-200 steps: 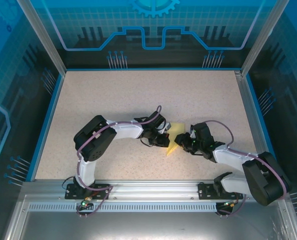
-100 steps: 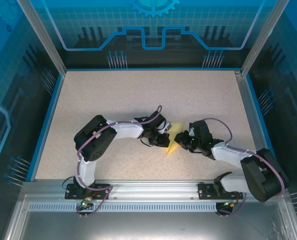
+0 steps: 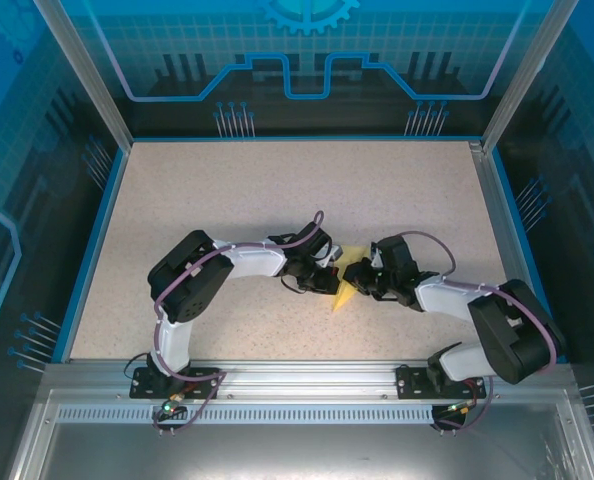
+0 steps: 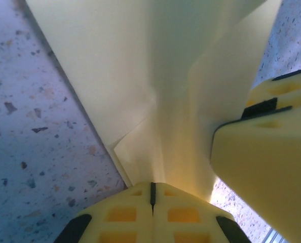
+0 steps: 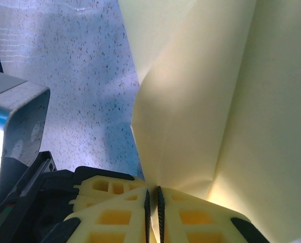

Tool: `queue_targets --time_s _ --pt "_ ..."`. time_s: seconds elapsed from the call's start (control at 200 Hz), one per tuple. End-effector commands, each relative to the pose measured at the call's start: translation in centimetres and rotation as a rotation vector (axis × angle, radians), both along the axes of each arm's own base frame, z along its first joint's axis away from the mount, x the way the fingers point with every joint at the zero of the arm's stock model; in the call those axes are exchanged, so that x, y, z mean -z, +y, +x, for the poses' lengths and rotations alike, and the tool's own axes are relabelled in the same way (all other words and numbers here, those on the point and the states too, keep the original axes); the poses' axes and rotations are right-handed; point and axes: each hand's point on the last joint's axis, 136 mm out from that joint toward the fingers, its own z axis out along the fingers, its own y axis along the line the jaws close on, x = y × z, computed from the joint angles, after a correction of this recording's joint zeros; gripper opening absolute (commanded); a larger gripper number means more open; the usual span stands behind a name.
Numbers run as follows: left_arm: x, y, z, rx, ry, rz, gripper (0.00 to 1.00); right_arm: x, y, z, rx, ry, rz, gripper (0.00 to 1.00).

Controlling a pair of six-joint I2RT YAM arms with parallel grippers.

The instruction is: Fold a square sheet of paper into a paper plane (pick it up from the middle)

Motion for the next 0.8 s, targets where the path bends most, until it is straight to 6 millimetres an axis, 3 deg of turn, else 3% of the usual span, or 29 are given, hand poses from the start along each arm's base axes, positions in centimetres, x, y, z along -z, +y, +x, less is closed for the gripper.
queue_targets --time_s 0.0,0.795 --pt "2.6 2.1 -1.7 -0.006 0.063 0.077 0.0 -0.6 1.2 0.3 -0.056 -0.028 0.015 0.14" --pt "-1.1 2.4 -0.3 -0.06 0.033 -0.078 0.0 1.2 2.0 -0.3 -0.124 0.018 -0.028 0.13"
